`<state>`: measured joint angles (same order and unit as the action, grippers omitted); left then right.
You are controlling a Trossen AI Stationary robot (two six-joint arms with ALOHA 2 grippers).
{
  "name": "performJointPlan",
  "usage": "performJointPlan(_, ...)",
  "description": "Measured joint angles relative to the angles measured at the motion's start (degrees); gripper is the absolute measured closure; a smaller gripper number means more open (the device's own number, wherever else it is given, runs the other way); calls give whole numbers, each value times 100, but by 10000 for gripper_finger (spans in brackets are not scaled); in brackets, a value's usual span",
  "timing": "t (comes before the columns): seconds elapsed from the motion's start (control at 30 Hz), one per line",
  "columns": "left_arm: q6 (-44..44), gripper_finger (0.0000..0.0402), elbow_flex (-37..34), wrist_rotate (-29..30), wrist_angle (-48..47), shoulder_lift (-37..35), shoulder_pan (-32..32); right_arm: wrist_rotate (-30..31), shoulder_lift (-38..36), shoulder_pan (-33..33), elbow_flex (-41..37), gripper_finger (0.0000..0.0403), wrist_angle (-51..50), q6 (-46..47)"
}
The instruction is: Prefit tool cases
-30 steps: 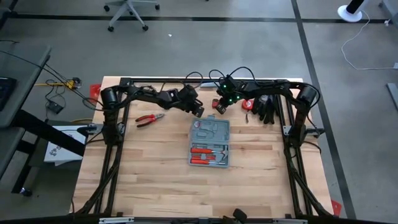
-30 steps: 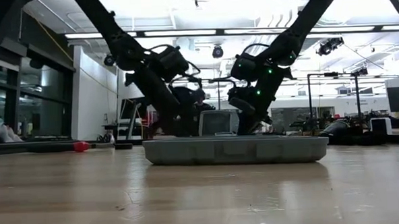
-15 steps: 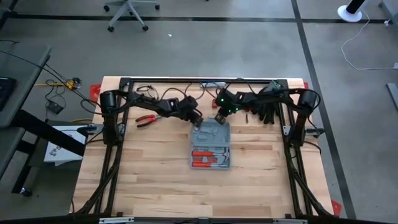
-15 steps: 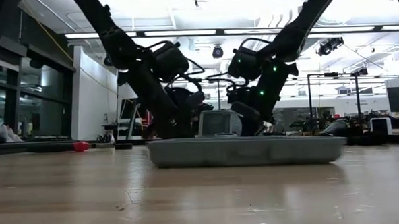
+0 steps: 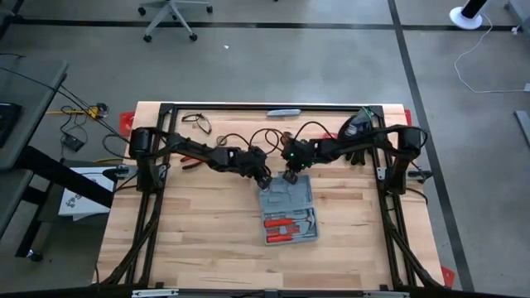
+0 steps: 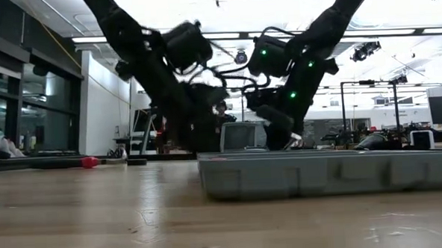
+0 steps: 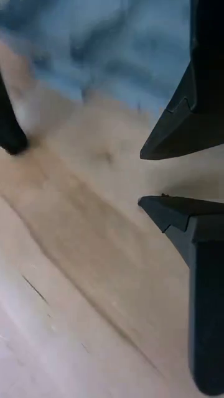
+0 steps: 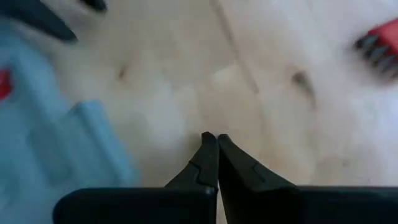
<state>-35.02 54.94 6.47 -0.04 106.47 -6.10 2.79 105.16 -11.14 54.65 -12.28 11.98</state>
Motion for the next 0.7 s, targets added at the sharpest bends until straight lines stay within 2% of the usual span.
performJointPlan(0.13, 219, 303, 15, 33, 108, -372, -221, -129, -422, -171, -21, 403, -86, -198)
performJointPlan(0.23, 257, 303, 15, 67, 235, -452, -565, 4, -633, -557, -7, 403, -12, -357)
performJointPlan(0.4, 230, 303, 17, -452, 667, -404, -1145, -366, -576, -1298, -2, 403, 430, -441)
performJointPlan(0.53, 329, 303, 17, -473, 659, -413, -1347, -649, -420, -1779, 1, 403, 679, -325)
performJointPlan(0.7, 584, 303, 16, -489, 544, -414, -1336, -777, -224, -1997, 4, 403, 974, -294)
